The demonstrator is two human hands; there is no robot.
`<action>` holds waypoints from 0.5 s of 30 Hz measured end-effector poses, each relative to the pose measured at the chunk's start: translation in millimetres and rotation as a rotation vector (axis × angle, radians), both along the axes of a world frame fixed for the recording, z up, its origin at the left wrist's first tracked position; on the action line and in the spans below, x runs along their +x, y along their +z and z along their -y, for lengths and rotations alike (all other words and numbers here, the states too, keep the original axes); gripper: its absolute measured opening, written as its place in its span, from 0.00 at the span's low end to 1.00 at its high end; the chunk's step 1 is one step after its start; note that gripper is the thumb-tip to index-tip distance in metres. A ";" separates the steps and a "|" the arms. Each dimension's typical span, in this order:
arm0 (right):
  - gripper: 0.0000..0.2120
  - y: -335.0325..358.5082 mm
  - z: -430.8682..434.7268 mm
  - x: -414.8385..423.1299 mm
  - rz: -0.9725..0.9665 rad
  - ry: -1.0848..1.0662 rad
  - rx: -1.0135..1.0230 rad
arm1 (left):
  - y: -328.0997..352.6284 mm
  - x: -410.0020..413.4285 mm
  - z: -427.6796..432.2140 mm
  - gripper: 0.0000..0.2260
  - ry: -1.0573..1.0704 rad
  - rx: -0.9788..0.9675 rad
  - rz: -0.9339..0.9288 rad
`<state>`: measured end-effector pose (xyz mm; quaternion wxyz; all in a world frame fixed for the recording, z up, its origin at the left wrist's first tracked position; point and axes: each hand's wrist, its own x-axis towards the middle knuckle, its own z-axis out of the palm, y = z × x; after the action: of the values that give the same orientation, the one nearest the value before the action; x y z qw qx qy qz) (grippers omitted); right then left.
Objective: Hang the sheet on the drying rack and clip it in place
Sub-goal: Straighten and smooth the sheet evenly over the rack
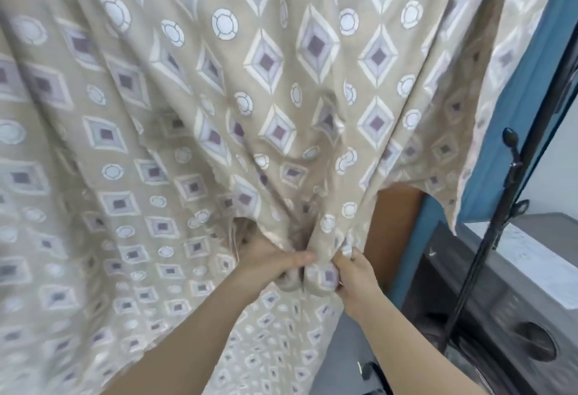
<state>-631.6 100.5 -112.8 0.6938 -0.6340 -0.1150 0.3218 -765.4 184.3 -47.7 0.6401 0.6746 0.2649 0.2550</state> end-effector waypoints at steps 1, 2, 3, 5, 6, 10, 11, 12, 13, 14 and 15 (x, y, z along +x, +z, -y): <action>0.18 0.3 -1.5 -3.9 0.006 0.037 0.008 | -1.0 5.6 3.2 0.13 -0.028 0.022 0.004; 0.22 1.8 -1.9 -8.0 0.008 0.076 0.002 | 0.5 10.2 6.4 0.12 -0.022 0.040 0.008; 0.23 1.5 -1.6 -9.6 0.020 0.113 -0.016 | -1.1 15.8 5.2 0.11 0.019 0.051 0.020; 0.22 3.6 2.1 -6.9 0.044 0.145 -0.063 | -5.5 22.0 -1.7 0.10 0.156 0.035 0.037; 0.23 6.3 5.2 -3.1 0.056 0.135 -0.083 | -5.7 23.3 -5.0 0.13 0.207 0.028 0.018; 0.33 23.5 15.3 23.5 -0.049 0.023 0.061 | -7.8 23.5 -16.3 0.23 0.192 -0.003 -0.104; 0.41 28.6 15.8 33.3 -0.057 -0.006 0.110 | -7.8 23.4 -18.7 0.21 0.174 -0.013 -0.119; 0.45 37.6 17.3 38.8 -0.066 -0.016 0.180 | -8.1 22.9 -20.9 0.20 0.157 -0.021 -0.134; 0.45 45.8 18.0 45.9 -0.081 -0.013 0.267 | -9.0 22.6 -23.0 0.17 0.142 -0.025 -0.133; 0.45 55.9 19.4 52.9 -0.114 -0.005 0.372 | -8.3 21.5 -23.6 0.14 0.126 -0.028 -0.129; 0.46 65.4 21.0 61.4 -0.137 -0.015 0.449 | -7.4 20.6 -24.0 0.10 0.113 -0.026 -0.121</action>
<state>-570.2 79.5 -47.5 0.8260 -0.4410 -0.1318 0.3253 -744.8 208.4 -55.1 0.6162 0.6643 0.3442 0.2458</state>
